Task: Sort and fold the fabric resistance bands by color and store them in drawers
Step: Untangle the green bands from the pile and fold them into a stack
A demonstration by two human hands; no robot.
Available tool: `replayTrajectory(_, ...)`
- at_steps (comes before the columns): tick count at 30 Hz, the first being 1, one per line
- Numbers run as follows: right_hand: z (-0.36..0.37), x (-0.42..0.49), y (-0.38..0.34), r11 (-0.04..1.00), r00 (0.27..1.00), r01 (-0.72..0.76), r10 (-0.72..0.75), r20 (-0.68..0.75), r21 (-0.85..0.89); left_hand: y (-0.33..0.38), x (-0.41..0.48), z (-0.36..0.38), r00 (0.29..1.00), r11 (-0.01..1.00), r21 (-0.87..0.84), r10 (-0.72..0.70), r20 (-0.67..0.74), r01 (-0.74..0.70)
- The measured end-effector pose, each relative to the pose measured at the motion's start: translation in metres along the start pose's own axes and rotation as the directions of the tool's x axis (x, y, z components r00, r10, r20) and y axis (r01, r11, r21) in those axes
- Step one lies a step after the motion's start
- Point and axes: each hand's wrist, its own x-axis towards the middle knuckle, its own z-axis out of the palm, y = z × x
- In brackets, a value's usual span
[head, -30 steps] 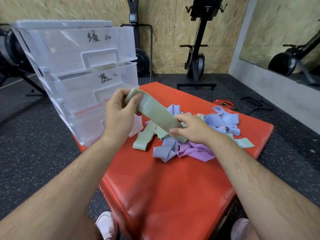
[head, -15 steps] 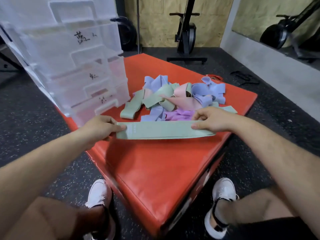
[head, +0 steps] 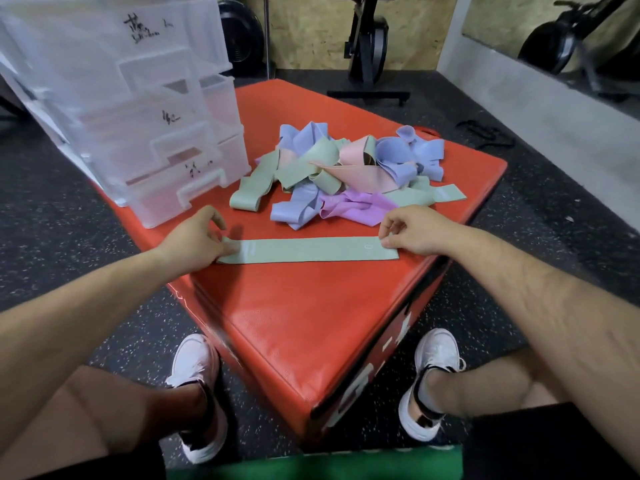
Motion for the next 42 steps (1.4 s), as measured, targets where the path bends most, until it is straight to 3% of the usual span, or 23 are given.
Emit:
replayTrajectory(3, 0.002, -0.003, -0.001, 0.997, 1.000, 0.027, -0.027, -0.006, -0.071, -0.003, 0.001, 0.002, 0.996, 0.990, 0.106, 0.093, -0.008, -0.092)
replayTrajectory(13, -0.004, 0.001, -0.018, 0.968, 0.999, 0.023, -0.034, -0.038, -0.248, 0.011, 0.014, -0.010, 0.994, 0.956, 0.281, 0.065, 0.089, -0.088)
replayTrajectory(19, -0.004, 0.034, -0.065, 0.964, 0.976, 0.153, -0.182, -0.119, -0.218, 0.031, 0.050, -0.012, 0.986, 0.932, 0.326, 0.165, 0.013, -0.160)
replayTrajectory(26, 0.008, 0.078, -0.126, 0.955, 0.952, 0.257, -0.277, -0.134, -0.151, 0.048, 0.086, -0.001, 0.994, 0.872, 0.481, 0.057, 0.089, -0.093)
replayTrajectory(32, 0.015, 0.096, -0.140, 0.967, 0.964, 0.207, -0.228, -0.137, -0.148, 0.054, 0.106, 0.003, 0.991, 0.888, 0.446, 0.071, 0.109, -0.113)
replayTrajectory(35, 0.013, 0.093, -0.145, 0.979, 0.975, 0.178, -0.189, -0.120, -0.098, 0.062, 0.111, -0.003, 0.991, 0.925, 0.355, 0.133, 0.024, -0.133)
replayTrajectory(42, 0.015, 0.096, -0.148, 0.932, 0.958, 0.234, -0.172, -0.232, 0.278, 0.087, 0.081, -0.031, 0.953, 0.974, -0.018, 0.217, -0.214, -0.226)
